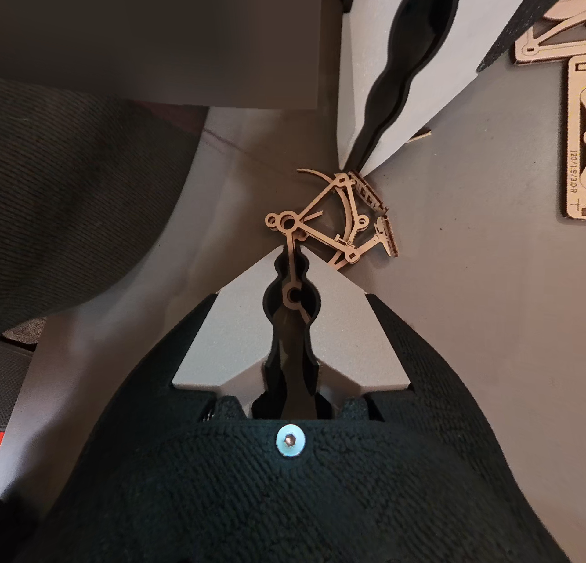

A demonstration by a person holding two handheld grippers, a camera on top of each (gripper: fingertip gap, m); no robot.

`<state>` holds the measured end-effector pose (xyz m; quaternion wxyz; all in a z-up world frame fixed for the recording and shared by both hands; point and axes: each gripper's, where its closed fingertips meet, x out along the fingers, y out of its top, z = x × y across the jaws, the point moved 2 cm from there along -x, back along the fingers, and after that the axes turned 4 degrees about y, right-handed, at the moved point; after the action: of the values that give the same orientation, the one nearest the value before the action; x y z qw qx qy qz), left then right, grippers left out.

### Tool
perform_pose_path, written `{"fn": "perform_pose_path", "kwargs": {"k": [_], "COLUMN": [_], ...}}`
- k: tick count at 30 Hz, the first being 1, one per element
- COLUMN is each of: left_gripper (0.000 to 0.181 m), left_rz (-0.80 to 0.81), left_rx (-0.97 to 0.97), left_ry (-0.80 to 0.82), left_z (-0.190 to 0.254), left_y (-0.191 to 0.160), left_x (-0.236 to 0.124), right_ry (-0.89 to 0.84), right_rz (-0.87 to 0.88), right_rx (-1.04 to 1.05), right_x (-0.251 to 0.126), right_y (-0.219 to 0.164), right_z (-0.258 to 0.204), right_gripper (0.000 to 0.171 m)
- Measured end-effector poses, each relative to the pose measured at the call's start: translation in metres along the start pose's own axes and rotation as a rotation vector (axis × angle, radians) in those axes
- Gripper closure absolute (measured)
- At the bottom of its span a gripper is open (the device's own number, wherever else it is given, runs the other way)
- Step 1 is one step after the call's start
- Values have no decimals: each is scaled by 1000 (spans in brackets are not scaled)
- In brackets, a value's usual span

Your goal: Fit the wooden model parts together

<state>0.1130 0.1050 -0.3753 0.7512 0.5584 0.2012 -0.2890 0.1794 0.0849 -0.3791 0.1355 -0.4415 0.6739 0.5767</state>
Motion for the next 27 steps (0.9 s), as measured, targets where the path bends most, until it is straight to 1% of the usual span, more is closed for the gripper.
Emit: {"fn": "perform_pose_path", "kwargs": {"k": [6, 10, 20, 27], "left_gripper": [169, 168, 178, 179], "left_rz": [5, 29, 26, 11], "left_rx": [-12, -29, -29, 5], "left_ry": [4, -10, -8, -13], "left_z": [-2, -3, -2, -3], "left_y": [1, 3, 3, 2], "left_x": [-1, -4, 0, 0], "right_ry": [0, 1, 3, 9], "right_rz": [0, 1, 1, 0], "right_rx": [-1, 0, 3, 7], "right_x": [0, 0, 0, 0], "right_y": [0, 0, 0, 0], "right_z": [0, 0, 0, 0], "right_gripper": [169, 169, 169, 169]}}
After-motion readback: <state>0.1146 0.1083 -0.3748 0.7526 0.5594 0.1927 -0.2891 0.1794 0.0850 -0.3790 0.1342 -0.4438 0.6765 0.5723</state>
